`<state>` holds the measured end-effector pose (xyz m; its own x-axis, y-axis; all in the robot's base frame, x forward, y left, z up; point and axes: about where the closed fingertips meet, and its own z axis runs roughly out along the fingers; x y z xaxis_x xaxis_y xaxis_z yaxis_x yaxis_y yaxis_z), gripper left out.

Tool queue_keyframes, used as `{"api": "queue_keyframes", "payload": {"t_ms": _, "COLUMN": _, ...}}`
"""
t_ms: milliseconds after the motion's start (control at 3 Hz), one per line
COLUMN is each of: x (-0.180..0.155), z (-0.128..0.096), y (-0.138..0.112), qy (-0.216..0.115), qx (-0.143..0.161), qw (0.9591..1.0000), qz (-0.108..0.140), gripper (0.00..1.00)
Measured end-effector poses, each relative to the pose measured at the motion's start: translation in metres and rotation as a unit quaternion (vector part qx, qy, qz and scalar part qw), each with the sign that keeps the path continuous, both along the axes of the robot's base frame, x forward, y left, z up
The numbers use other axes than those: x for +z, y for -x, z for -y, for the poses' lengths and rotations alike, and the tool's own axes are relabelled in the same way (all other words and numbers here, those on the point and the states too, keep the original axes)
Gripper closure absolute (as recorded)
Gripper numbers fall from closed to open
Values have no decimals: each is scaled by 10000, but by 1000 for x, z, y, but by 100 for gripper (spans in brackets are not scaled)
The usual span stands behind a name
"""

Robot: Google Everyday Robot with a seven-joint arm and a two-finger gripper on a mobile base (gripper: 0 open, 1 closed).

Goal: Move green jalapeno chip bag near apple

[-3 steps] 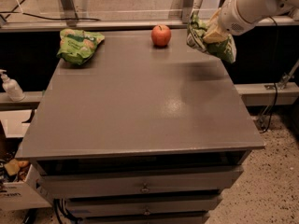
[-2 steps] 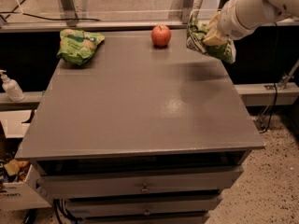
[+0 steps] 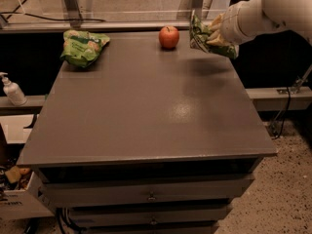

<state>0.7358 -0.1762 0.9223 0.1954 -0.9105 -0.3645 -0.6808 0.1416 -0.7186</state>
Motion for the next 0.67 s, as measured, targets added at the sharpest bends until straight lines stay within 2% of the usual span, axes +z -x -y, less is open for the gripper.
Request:
{"api": "queue_keyframes", "payload": {"t_ms": 333, "x": -13, "z": -3, "y": -22, "qy": 213, "qx": 126, "qw": 9996, "qz": 152, "gripper": 100}}
{"api": "queue_keyframes", "payload": {"t_ms": 667, "x": -30, "z": -3, "y": -43, "qy": 438, "qx": 181, "qw": 9987, "qz": 172, "gripper": 100}}
